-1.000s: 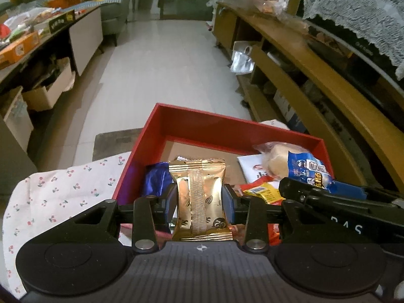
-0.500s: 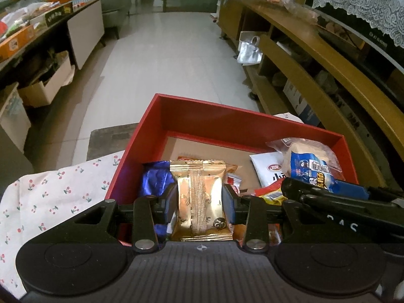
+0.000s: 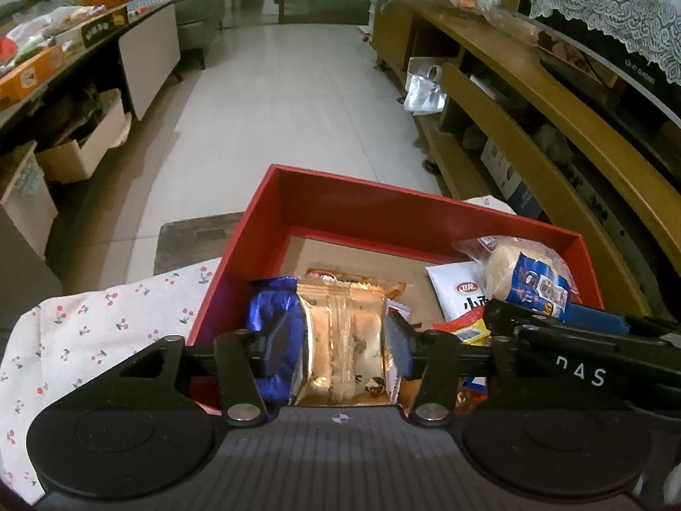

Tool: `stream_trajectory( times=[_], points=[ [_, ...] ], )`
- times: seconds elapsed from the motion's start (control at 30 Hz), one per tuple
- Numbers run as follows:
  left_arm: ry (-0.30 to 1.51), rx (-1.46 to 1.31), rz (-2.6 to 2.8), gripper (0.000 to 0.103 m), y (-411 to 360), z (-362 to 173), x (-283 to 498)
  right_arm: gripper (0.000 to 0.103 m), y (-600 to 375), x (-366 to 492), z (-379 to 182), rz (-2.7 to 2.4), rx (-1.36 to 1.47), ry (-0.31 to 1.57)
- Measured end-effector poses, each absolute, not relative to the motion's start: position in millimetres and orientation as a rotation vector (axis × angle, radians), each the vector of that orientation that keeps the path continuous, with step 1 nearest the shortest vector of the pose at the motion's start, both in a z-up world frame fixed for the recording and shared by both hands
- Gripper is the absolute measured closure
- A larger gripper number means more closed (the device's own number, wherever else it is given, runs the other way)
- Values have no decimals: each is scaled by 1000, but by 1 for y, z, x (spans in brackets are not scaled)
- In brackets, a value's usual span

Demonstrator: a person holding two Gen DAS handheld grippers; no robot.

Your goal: Organize snacks

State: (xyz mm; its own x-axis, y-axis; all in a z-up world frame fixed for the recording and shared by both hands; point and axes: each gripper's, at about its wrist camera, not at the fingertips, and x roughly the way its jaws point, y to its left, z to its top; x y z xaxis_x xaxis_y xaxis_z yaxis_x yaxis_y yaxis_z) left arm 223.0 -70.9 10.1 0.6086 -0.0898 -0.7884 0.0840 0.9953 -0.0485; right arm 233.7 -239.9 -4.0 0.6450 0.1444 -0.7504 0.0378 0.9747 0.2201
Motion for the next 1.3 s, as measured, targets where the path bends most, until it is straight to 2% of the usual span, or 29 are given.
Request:
stream_trajectory(
  times=[0.13, 0.27, 0.4, 0.8, 1.3],
  points=[
    [893, -12, -101, 32, -68, 17, 220, 11, -242, 232, -1, 57, 240, 881],
    [875, -15, -102, 28, -68, 24, 214, 11, -242, 227, 8, 55, 224, 862],
    [869, -13, -93, 21, -63, 29, 206, 11, -242, 219, 14, 62, 229, 854],
    [867, 3, -54, 17, -51, 32, 174, 8, -245, 174, 32, 58, 234, 835],
    [833, 29, -57, 1, -48, 34, 108, 7, -248, 90, 43, 61, 234, 819]
  ],
)
